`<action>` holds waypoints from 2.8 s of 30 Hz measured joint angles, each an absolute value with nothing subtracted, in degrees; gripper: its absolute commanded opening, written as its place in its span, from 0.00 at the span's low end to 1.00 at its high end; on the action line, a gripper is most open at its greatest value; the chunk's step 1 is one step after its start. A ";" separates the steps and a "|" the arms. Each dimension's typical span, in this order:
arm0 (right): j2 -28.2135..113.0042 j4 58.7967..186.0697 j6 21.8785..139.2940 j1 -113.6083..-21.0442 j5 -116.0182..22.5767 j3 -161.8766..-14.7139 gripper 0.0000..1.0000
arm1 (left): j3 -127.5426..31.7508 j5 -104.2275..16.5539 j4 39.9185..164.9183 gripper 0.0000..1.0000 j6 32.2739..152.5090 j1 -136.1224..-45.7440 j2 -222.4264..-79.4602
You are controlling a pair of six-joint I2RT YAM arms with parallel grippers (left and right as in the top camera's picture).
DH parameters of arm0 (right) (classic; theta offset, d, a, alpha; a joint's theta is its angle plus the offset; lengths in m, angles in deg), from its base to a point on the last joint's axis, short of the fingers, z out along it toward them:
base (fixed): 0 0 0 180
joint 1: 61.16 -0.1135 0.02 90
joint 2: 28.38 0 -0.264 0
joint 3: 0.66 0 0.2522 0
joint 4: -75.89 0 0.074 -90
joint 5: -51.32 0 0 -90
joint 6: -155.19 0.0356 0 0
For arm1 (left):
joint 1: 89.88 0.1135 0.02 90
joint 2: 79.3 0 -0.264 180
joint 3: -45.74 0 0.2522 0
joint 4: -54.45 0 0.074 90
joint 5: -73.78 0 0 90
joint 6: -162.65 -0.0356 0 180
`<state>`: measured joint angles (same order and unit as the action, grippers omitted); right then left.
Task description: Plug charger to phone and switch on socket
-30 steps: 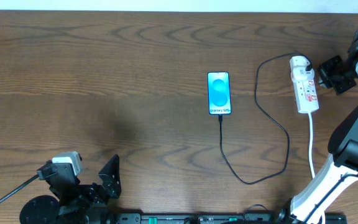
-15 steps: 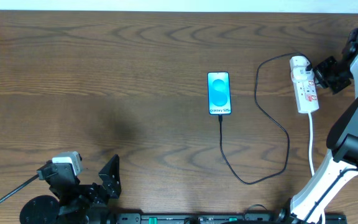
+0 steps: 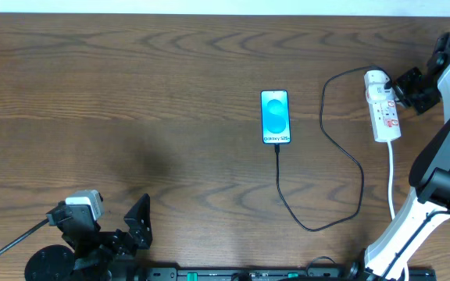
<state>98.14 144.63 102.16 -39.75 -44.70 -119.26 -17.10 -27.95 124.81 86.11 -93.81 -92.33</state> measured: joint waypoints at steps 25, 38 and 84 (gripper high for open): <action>97.66 146.25 100.02 -43.78 -41.62 -117.70 0.01 | -17.10 -27.95 124.81 0.99 86.11 -93.81 -92.33; 55.06 140.89 98.99 -43.67 -36.94 -118.49 0.08 | -17.10 -27.95 124.83 0.98 86.11 -93.81 -92.31; 24.53 141.28 100.69 -50.05 -43.19 -118.45 0.07 | -17.14 -27.92 132.05 0.98 86.11 -89.92 -79.53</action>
